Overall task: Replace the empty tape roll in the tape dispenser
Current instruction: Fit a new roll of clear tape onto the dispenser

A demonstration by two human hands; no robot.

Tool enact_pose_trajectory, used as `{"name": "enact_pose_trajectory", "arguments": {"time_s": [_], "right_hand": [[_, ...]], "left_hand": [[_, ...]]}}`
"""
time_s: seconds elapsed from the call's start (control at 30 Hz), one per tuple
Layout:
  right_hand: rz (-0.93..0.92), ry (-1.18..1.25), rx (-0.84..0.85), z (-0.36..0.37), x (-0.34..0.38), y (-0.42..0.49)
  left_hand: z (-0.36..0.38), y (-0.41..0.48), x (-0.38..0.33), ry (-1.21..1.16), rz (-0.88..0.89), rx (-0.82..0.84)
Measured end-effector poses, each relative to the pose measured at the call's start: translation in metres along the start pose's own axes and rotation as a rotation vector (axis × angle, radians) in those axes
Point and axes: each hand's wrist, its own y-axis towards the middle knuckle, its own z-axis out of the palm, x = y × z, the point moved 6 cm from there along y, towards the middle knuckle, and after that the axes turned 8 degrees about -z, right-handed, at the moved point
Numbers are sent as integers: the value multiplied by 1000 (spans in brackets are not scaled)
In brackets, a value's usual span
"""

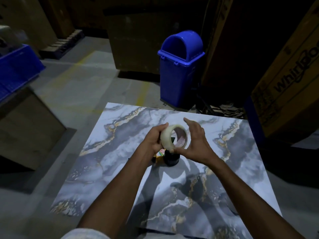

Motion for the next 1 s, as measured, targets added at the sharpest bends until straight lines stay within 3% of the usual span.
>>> {"name": "enact_pose_trajectory", "arguments": {"time_s": [0.07, 0.13, 0.33, 0.43, 0.6, 0.7, 0.83, 0.9, 1.0], "right_hand": [[130, 120, 127, 10, -11, -6], [154, 187, 148, 19, -15, -13], [295, 258, -31, 21, -13, -16], [438, 324, -75, 16, -19, -14], [822, 1009, -25, 32, -41, -12], [950, 1234, 50, 41, -45, -15], [900, 1057, 11, 47, -55, -21], [849, 942, -52, 46, -61, -23], [791, 823, -95, 49, -69, -29]], "left_hand": [[1, 0, -2, 10, -45, -12], [3, 2, -3, 59, -91, -18], [9, 6, -7, 229, -158, -10], [14, 0, -18, 541, -99, -133], [-10, -7, -34, 915, 134, -309], [-44, -4, -28, 1071, 191, -376], [-89, -11, -18, 1413, 221, -576], [-114, -13, -13, 1530, 135, -670], [-134, -12, 3, 1605, -101, -637]]}}
